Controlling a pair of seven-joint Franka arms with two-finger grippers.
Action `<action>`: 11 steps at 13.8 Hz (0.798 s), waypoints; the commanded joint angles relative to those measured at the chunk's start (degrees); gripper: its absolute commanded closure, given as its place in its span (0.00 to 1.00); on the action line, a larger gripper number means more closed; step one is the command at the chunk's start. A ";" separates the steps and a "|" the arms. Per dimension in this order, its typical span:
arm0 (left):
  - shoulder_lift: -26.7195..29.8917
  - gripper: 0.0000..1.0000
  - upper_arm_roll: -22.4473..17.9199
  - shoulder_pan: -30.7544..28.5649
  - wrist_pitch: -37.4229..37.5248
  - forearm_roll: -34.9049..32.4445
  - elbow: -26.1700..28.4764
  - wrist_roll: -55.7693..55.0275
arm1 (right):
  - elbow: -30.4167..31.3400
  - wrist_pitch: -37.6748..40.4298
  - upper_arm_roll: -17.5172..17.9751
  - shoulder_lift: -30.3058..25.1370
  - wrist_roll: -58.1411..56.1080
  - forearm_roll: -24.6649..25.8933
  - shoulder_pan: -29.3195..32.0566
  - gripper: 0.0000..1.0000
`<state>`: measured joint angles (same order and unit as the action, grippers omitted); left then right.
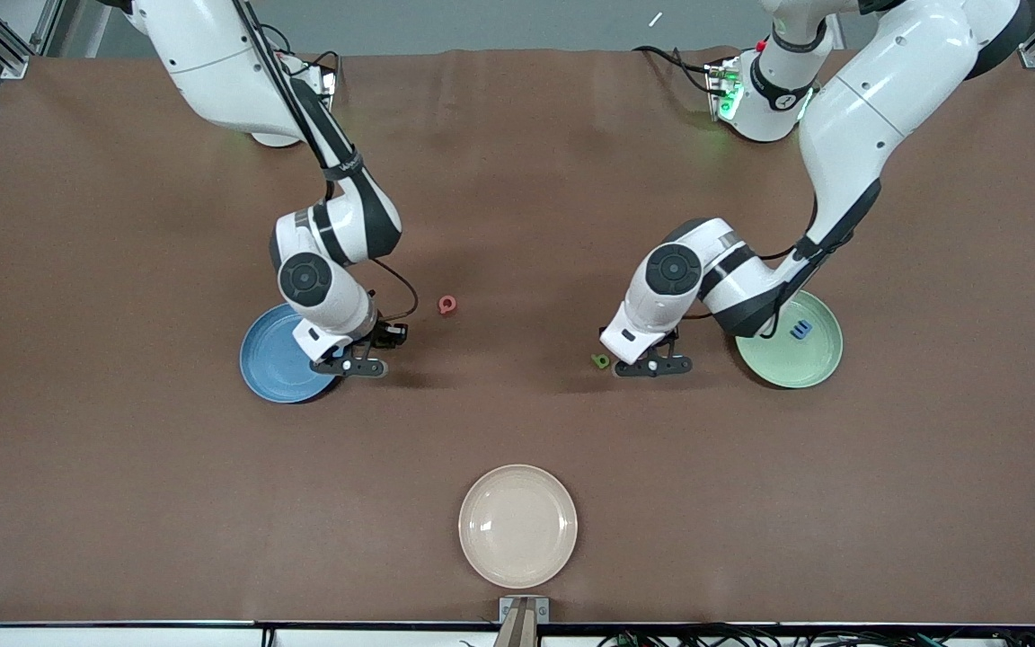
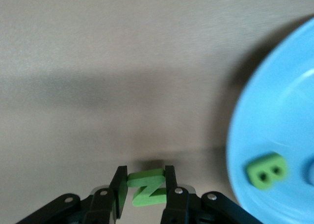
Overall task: Sort uppercase to blue plate, lowercase to green plate
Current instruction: 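Drop the u on the green plate while the right gripper drops N on blue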
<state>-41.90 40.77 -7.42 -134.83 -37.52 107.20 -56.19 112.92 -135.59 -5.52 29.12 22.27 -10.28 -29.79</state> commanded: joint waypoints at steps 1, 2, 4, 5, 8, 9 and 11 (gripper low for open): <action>4.53 0.87 4.56 -6.96 0.62 -0.71 4.06 3.62 | -3.74 9.53 0.42 -3.01 -0.82 -0.44 3.33 1.00; 5.15 0.87 6.93 -10.56 0.62 -0.80 5.46 5.55 | -4.80 11.82 0.42 -3.36 -2.74 -0.44 4.56 1.00; 6.21 0.87 12.46 -18.64 3.06 -0.80 8.10 9.76 | -4.90 14.12 0.33 -4.24 -9.93 -0.44 8.76 1.00; 6.47 0.87 15.27 -22.51 5.69 -0.80 8.81 12.48 | -4.46 14.21 0.33 -4.25 -13.97 -0.27 10.87 1.00; 6.74 0.87 21.00 -32.98 8.71 -1.06 12.32 19.44 | -2.27 12.81 0.24 -3.90 -19.98 0.61 15.10 1.00; 6.83 0.87 22.49 -36.14 8.71 -1.93 13.72 21.63 | -1.65 12.02 0.24 -3.90 -20.86 2.44 16.25 1.00; 6.74 0.86 25.05 -43.08 8.71 -6.13 17.32 24.45 | -1.12 11.75 0.24 -3.55 -22.44 3.51 18.01 0.99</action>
<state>-36.79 62.87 -44.47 -125.96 -40.54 120.04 -33.96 110.13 -122.89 -6.15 26.19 1.26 -8.23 -13.24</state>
